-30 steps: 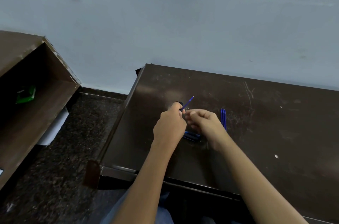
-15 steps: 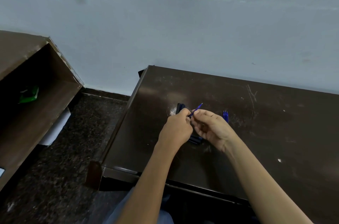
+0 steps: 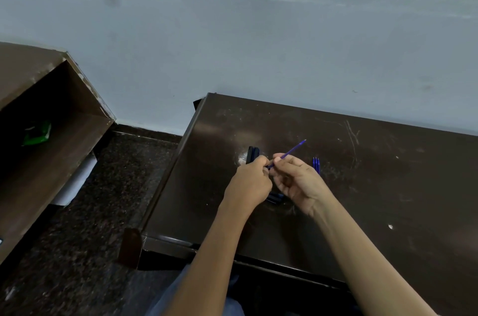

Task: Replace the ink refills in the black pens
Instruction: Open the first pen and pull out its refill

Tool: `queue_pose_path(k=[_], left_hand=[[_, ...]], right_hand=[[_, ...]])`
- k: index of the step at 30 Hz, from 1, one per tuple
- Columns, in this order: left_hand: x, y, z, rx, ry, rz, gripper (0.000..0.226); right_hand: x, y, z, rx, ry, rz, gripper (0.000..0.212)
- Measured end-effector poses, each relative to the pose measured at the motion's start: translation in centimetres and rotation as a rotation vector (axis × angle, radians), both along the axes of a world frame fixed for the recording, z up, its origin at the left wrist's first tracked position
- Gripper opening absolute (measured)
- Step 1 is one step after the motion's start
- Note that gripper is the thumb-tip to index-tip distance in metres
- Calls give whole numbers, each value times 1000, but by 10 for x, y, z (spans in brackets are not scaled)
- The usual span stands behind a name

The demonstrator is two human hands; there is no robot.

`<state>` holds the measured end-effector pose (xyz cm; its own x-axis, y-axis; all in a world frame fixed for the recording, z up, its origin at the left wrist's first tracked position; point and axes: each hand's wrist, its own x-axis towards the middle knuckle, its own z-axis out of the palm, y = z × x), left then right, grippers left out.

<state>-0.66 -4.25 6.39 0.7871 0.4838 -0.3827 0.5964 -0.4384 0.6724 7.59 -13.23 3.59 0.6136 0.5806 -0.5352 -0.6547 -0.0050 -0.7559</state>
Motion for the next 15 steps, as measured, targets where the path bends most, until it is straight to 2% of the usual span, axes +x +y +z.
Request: queue_pose_path(k=[4,6,7,10,11,15], left_hand=[[0,-1,3,-32,-31,33,22],[0,-1,5,-20,-51,45,21],[1,-1,5,-6,-59,49,21],[1,0,6,20,-72,57,21],[1,0,6,25,-71,55,21],[1,0,4,35,-62,38,22]], right_hand=[[21,-12,0,121,81,-309,19],[32,-20,-1,90,-32,-323,24],[36,-23,-1,-3,-170,-275,25],[49,-17,-6,-468,-794,-21,25],[55,-8,-7,-564,-940,54,25],[84,33,-21,-724,-1206,307,19]])
